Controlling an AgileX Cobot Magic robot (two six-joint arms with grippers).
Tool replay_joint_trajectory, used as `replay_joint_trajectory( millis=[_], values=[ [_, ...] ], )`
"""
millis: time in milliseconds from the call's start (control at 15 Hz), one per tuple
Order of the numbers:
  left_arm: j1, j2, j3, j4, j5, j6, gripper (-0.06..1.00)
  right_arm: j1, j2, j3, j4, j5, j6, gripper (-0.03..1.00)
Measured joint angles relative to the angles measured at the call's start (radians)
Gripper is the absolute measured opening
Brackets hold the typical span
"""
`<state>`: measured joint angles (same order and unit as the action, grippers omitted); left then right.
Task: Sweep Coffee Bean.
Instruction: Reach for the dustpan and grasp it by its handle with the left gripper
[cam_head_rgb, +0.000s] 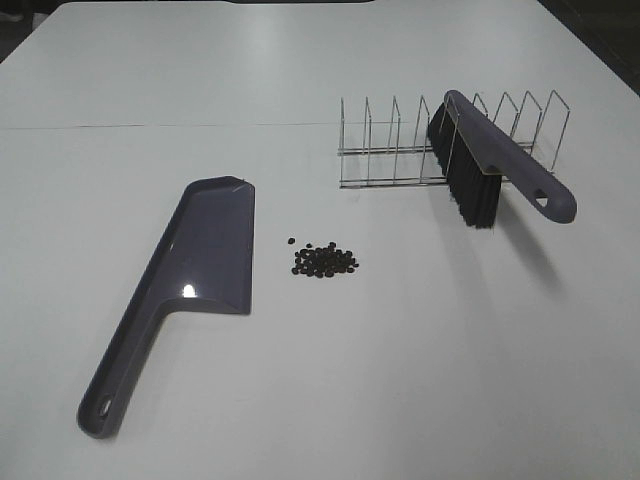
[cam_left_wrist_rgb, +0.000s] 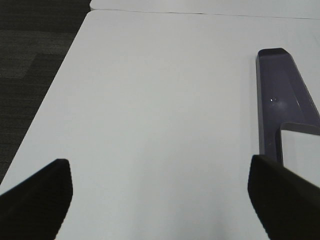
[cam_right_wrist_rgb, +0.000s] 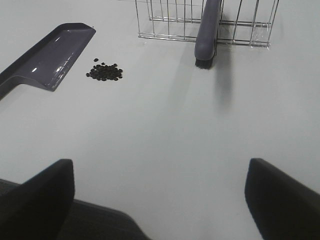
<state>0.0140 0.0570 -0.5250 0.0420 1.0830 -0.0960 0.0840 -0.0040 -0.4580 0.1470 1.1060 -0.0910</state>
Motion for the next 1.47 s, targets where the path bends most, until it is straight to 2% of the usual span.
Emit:
replay_joint_trajectory(
  millis=[333,533,933,1467],
  values=[
    [0.0,0.004,0.0,-0.002,0.0,-0.001,0.86,0.0,0.0,0.0,0.0,0.0,0.0,0.84],
    [0.0,0.105,-0.002,-0.002,-0.001,-0.003,0.86,0.0,0.0,0.0,0.0,0.0,0.0,0.84],
    [0.0,0.549,-0.054,-0.053,-0.054,0.01,0.86,0.0,0.0,0.0,0.0,0.0,0.0,0.84],
    [0.0,1.132,-0.293,-0.218,-0.083,0.096,0.82,0.0,0.0,0.0,0.0,0.0,0.0,0.83]
  ],
)
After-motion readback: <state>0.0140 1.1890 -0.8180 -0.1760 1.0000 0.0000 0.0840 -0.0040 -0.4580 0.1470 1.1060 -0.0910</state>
